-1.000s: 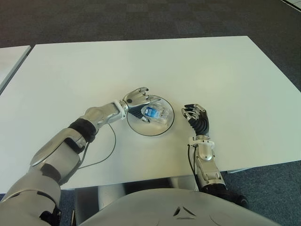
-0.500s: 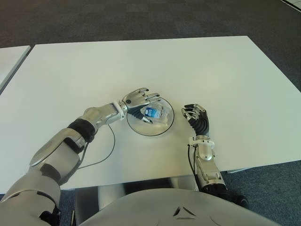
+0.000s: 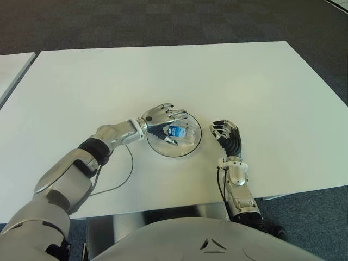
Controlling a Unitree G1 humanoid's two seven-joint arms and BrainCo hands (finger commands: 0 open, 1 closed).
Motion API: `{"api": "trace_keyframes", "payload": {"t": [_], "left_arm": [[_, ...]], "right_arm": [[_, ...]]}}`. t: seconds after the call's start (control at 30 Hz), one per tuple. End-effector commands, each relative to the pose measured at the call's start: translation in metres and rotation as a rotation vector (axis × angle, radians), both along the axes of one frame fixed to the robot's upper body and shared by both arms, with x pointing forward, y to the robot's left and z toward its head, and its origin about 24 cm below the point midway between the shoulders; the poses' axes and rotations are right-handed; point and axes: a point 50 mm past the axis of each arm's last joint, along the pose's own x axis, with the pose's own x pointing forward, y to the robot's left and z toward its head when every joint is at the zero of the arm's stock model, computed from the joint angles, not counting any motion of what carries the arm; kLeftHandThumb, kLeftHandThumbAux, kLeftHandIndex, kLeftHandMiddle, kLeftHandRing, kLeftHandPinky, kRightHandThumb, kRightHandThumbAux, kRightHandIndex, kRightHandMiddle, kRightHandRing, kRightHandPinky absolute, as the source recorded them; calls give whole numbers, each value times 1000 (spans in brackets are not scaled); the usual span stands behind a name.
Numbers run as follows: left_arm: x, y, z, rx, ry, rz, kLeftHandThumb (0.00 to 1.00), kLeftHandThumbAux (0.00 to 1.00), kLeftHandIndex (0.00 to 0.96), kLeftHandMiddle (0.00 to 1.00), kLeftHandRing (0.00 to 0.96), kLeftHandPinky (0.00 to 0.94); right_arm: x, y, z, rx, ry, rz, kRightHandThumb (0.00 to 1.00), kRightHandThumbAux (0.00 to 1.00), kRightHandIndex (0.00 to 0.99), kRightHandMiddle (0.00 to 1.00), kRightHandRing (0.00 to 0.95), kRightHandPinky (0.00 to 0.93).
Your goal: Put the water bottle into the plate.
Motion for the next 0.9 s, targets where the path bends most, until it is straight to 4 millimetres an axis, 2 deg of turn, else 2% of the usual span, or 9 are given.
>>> {"api": "trace_keyframes", "payload": {"t": [0.03,0.57,0.9], "left_arm": [[-8,3,-7,8,25,-23,300,186,0,0,0,0],[-27,4,6,-16,20,-83,288,190,0,0,0,0],[-41,4,15,-54,17,-86,237,194,0,0,0,0]], "right_arm": [[1,0,-2,1,12,-3,704,736,416,404,387,401],[2,0,-2,-5,11,1,703,736,417,406,395,404],[2,-1,-2,-5,13,3,703,736,417,404,391,400]]}}
